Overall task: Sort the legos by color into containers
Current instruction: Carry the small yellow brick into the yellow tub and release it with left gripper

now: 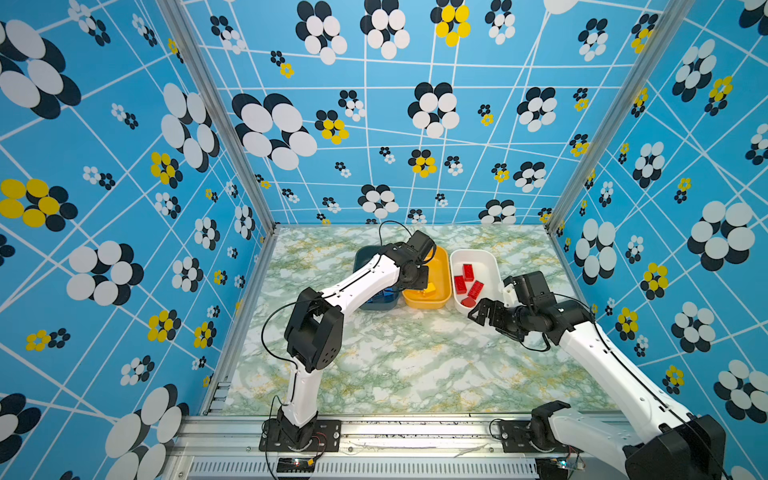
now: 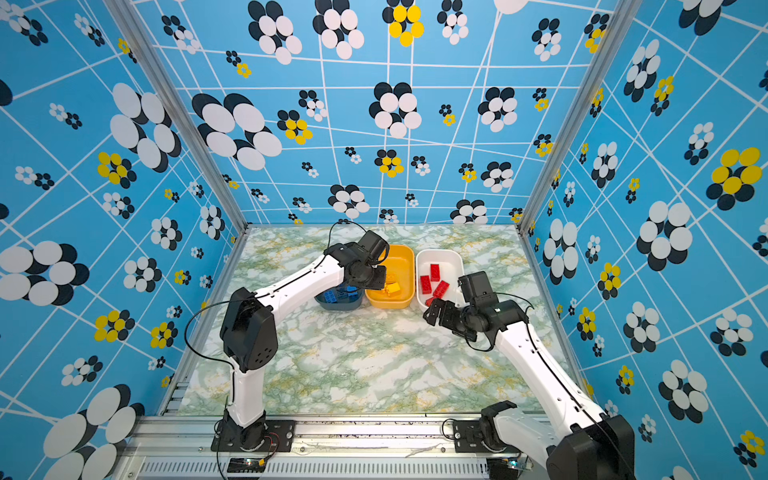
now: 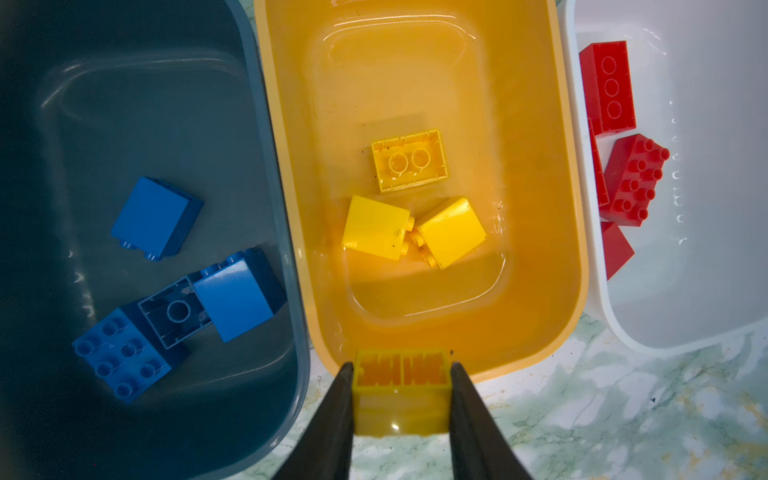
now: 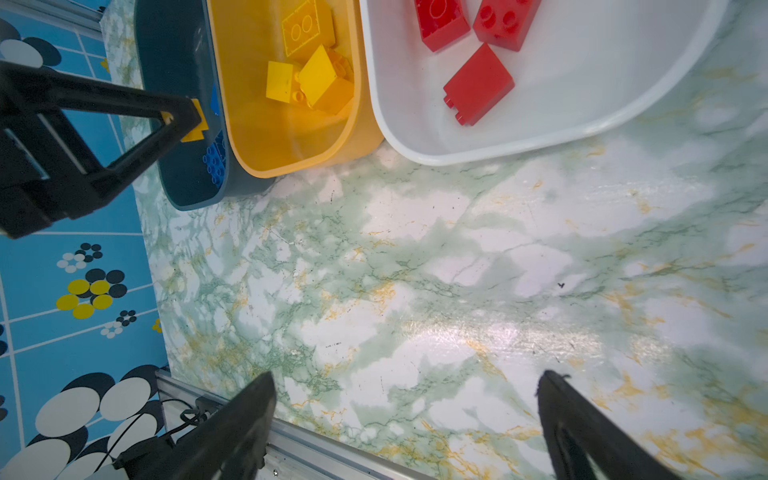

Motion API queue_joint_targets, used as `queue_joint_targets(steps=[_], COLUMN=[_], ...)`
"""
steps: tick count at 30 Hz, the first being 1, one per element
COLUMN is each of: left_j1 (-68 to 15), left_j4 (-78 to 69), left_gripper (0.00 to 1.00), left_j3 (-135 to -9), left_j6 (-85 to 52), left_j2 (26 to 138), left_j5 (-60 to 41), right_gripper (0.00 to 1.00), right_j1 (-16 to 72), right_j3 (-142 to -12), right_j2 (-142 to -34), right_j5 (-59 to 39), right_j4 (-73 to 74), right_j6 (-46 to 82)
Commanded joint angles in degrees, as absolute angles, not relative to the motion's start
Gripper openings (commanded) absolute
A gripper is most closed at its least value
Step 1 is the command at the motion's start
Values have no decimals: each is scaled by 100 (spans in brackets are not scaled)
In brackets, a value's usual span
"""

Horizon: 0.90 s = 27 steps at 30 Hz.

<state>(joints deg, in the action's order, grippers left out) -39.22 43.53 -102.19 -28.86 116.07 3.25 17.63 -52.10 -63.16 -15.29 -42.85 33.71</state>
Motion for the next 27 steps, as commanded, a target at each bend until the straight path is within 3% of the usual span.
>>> queue_joint_targets(steps=[1, 18, 27], left_j1=[-3879, -3858, -3859], left_j4=[4334, 4596, 4637], left_gripper=[30, 30, 49], left_j3=[-10471, -11145, -11166], left_j6=[-2783, -2628, -2618], left_j2=[11855, 12541, 12507], left_j5=[216, 196, 271], right_gripper=[99, 99, 99], right_j1=[1811, 1811, 1808], right_j3=[-5194, -5298, -5324], right_j2=[-6310, -6590, -6727], right_j5=[-1441, -1459, -1479], right_j4=[-4386, -4300, -4211], right_j6=[3415, 3287, 3257])
